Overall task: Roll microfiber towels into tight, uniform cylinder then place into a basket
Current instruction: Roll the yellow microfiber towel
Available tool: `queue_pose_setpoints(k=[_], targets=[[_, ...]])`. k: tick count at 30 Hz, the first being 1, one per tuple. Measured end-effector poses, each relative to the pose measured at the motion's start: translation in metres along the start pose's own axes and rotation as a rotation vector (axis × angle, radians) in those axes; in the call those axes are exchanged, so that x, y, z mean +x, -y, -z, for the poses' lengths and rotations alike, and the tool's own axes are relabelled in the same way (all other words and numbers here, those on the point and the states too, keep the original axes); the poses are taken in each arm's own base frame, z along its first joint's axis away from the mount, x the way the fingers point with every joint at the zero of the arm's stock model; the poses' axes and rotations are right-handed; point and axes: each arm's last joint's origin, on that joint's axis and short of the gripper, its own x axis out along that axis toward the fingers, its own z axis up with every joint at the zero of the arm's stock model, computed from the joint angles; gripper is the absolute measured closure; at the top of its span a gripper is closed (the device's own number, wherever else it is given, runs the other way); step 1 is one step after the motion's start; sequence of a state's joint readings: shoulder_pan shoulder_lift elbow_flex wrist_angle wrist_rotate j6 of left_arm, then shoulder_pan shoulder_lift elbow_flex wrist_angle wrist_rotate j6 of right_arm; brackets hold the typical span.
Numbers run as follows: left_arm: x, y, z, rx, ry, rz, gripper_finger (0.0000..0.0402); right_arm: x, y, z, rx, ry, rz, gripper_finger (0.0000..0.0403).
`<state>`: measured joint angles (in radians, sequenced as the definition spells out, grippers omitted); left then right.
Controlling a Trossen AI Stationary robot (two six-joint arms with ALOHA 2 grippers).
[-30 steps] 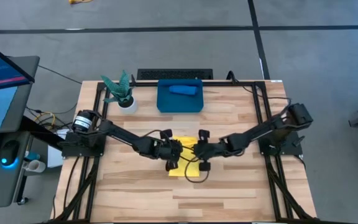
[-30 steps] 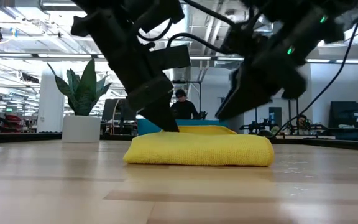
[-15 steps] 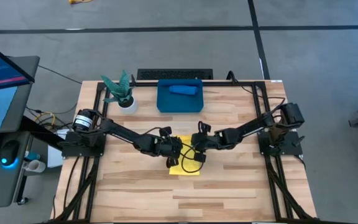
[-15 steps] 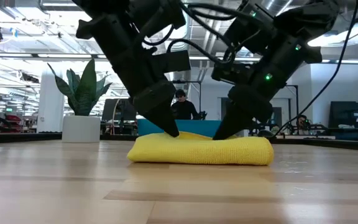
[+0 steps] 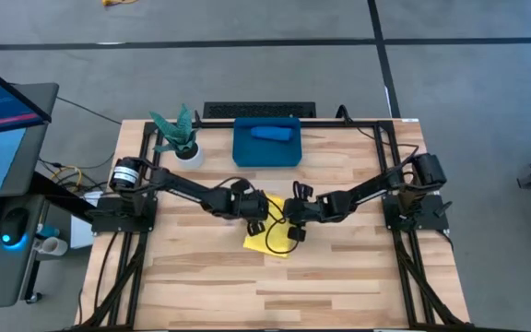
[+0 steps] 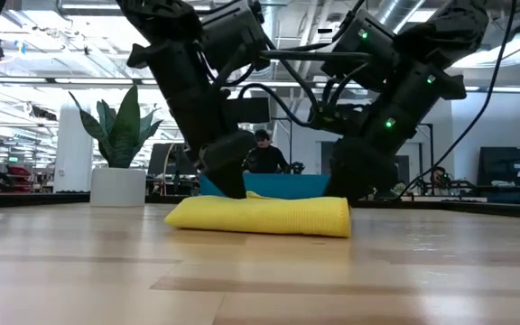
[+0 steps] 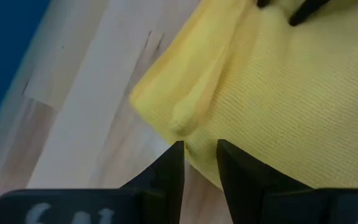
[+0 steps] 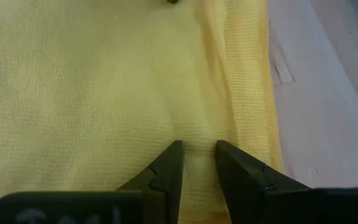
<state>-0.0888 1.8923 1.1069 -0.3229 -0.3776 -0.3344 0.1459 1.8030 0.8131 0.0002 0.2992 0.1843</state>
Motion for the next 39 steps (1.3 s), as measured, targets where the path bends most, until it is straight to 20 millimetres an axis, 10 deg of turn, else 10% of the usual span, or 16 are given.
queue_pose_setpoints(k=[22, 39], targets=[[-0.057, 0.044, 0.007, 0.096, 0.160, 0.019, 0.0313, -0.054, 0.007, -0.012, -0.019, 0.036, -0.016, 0.0281], [-0.035, 0.081, 0.025, 0.094, 0.087, 0.262, 0.0313, -0.126, -0.004, -0.001, -0.036, 0.092, 0.082, 0.0281]])
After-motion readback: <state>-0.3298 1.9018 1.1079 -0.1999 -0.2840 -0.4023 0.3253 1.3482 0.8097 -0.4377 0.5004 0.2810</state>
